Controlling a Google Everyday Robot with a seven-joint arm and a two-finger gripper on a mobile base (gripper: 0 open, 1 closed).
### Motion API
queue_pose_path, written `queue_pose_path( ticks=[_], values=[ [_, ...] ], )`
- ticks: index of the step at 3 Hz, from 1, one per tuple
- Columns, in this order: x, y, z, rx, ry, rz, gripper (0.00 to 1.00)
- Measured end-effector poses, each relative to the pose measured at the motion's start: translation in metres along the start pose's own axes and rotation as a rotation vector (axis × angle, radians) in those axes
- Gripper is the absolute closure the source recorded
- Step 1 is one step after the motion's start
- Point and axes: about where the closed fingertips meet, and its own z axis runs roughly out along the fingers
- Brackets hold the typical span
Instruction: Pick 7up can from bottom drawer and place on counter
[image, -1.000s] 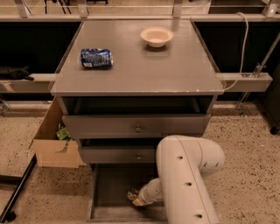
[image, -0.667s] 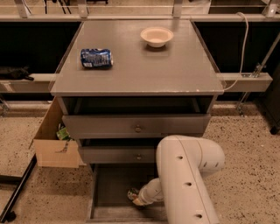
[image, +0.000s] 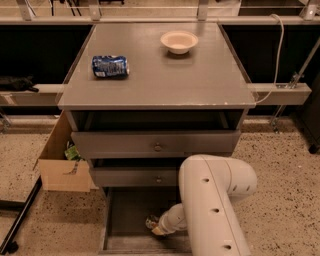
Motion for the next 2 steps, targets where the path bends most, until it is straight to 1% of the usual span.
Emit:
queue_pose_path(
  ticks=[1,2],
  values=[
    [0.006,-0.004,-0.003,0.002,0.013,0.014,1.0],
    [0.013,-0.013,-0.017,0.012,0.027,0.025,1.0]
  ],
)
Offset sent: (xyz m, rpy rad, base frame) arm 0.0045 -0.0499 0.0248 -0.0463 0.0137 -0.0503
